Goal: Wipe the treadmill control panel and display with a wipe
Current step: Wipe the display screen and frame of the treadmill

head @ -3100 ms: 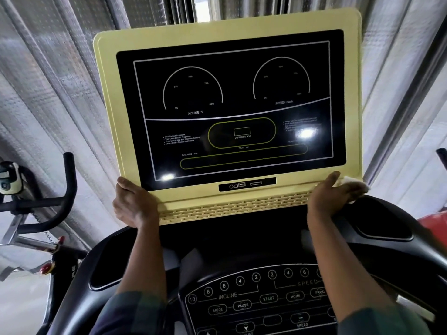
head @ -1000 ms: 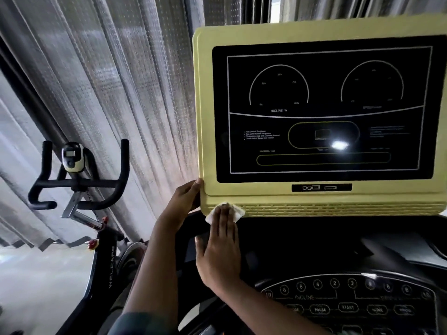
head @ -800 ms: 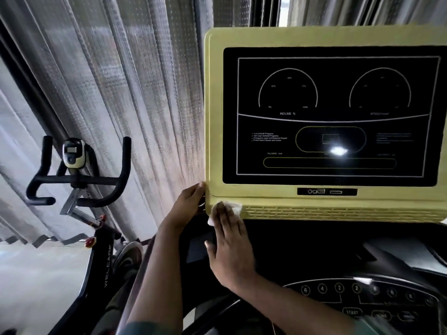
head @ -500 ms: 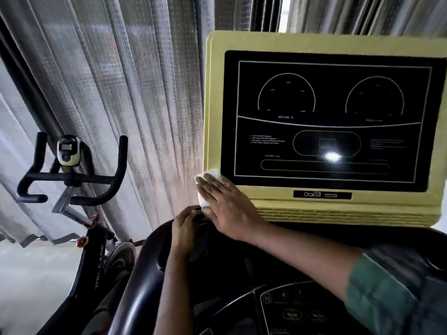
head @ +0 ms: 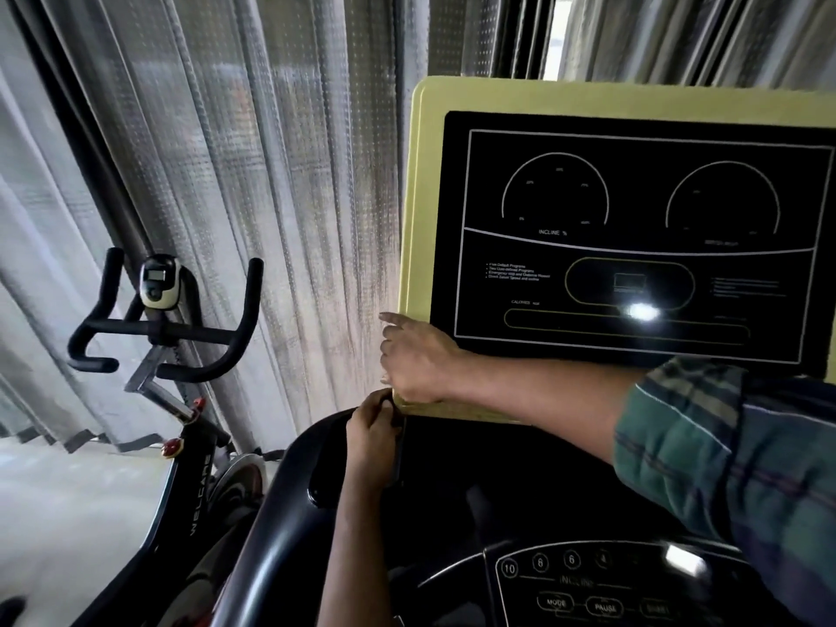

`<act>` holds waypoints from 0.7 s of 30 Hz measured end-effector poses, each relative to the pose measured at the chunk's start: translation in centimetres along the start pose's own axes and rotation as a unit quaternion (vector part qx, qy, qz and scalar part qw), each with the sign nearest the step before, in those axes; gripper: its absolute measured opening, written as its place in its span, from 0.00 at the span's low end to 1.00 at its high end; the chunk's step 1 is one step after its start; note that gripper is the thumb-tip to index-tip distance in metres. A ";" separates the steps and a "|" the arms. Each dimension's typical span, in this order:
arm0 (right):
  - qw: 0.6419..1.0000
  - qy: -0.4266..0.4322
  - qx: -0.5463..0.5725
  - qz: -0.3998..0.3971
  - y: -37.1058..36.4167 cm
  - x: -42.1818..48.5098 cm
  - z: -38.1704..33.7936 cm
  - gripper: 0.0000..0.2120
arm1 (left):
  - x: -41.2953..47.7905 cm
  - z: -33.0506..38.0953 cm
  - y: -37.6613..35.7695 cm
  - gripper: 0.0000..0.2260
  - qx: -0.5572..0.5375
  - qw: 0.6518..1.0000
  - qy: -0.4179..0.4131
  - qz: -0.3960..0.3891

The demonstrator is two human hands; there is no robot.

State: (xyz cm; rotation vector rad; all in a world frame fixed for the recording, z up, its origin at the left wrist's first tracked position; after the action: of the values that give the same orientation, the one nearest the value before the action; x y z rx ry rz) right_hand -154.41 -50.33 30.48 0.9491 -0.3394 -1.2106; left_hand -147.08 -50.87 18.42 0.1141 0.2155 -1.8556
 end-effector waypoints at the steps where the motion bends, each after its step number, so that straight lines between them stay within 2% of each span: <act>1: 1.000 -0.003 0.012 0.013 0.4 -0.1 0.6 0.22 | 0.0 0.2 -0.1 0.15 0.006 1.000 -0.005 0.002; 4: 0.999 -0.032 0.009 0.040 1.3 -0.2 2.6 0.22 | 0.3 0.9 -0.5 0.14 0.009 1.000 -0.019 0.002; 7: 1.000 -0.004 -0.001 0.026 1.0 0.1 3.3 0.24 | 1.2 2.1 -0.7 0.14 0.048 0.997 -0.052 0.025; 10: 0.996 -0.035 0.005 0.077 2.2 -0.1 5.3 0.23 | 2.3 3.2 -1.2 0.15 0.065 0.994 -0.066 0.055; 13: 0.997 -0.007 -0.030 0.067 2.4 0.4 6.4 0.24 | 3.1 4.8 -2.3 0.18 0.043 0.993 -0.077 0.077; 17: 0.993 -0.010 -0.071 0.091 3.3 0.4 8.3 0.26 | 2.9 6.6 -3.7 0.20 0.023 0.984 -0.094 0.152; 19: 0.994 0.010 -0.074 0.084 3.2 0.6 8.9 0.27 | 2.6 6.6 -4.1 0.24 0.062 0.972 -0.088 0.208; 21: 0.992 -0.010 -0.069 0.102 3.6 0.8 9.9 0.27 | 2.5 6.5 -4.1 0.27 0.091 0.962 -0.097 0.239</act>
State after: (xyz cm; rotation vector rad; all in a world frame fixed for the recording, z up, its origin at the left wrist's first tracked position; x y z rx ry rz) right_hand -158.55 -55.26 38.93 0.7649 -0.3552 -1.0422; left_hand -151.48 -53.41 24.69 0.1000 -0.1152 -1.3883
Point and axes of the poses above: each hand's wrist, its own x-axis towards the middle knuckle, its own y-axis out of the back of the hand, z = x × y, the point moved 7 cm from there along x, towards the middle knuckle, and after that the axes turned 11 degrees about y, right-handed, at the moved point
